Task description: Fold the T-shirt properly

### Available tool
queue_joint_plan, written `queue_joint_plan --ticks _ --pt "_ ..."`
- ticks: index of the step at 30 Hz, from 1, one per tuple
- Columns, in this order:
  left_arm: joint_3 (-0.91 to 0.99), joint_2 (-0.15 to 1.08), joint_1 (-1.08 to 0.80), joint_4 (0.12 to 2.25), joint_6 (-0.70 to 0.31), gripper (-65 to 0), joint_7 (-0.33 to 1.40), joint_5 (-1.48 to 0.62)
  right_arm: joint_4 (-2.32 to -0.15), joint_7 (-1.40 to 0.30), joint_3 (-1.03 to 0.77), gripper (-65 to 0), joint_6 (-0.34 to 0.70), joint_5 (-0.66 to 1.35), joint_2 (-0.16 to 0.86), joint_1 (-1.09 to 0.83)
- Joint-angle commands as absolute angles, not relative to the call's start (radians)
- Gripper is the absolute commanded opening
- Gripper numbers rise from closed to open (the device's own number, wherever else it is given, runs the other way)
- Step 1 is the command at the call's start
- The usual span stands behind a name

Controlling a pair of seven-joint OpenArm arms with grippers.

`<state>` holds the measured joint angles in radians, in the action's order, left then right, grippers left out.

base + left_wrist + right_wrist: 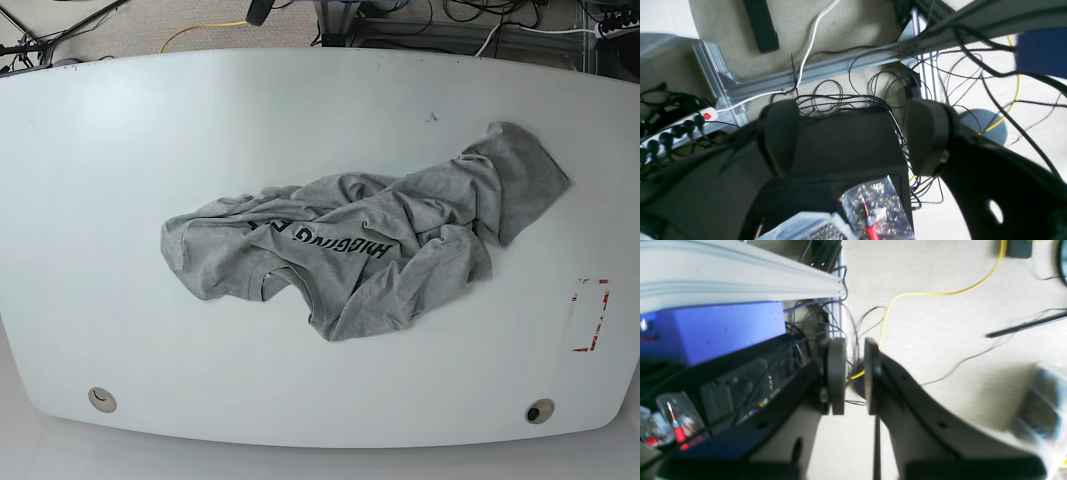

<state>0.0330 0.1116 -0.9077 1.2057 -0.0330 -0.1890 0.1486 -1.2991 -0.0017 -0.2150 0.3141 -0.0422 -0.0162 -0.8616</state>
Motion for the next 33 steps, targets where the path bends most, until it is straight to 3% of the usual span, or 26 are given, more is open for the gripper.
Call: queue_joint_plan --ticks 1,16,25,30,33 --pt "0.036 0.143 -0.974 1.297 -0.025 -19.7 -0.203 0.145 -1.388 0.012 -0.216 -56.3 0.318 -0.036 -0.015 -0.931" --pt "0.142 0.12 -1.239 1.744 -0.025 -19.7 -0.203 0.143 -1.816 0.012 -0.216 -56.3 0.318 -0.035 -0.015 -1.176" --pt "0.143 0.119 -1.28 1.914 -0.024 -18.6 -0.203 0.143 -1.994 0.012 -0.216 -56.3 0.318 -0.035 -0.015 -1.171" --pt "0.142 0.119 -1.274 1.949 -0.024 -6.7 -0.203 0.143 -2.008 0.012 -0.219 -56.3 0.317 -0.036 -0.015 -1.09" --pt "0.142 0.119 -1.237 1.966 -0.024 -3.6 -0.203 0.143 -2.009 0.012 -0.219 -55.8 0.317 -0.036 -0.015 -1.038"
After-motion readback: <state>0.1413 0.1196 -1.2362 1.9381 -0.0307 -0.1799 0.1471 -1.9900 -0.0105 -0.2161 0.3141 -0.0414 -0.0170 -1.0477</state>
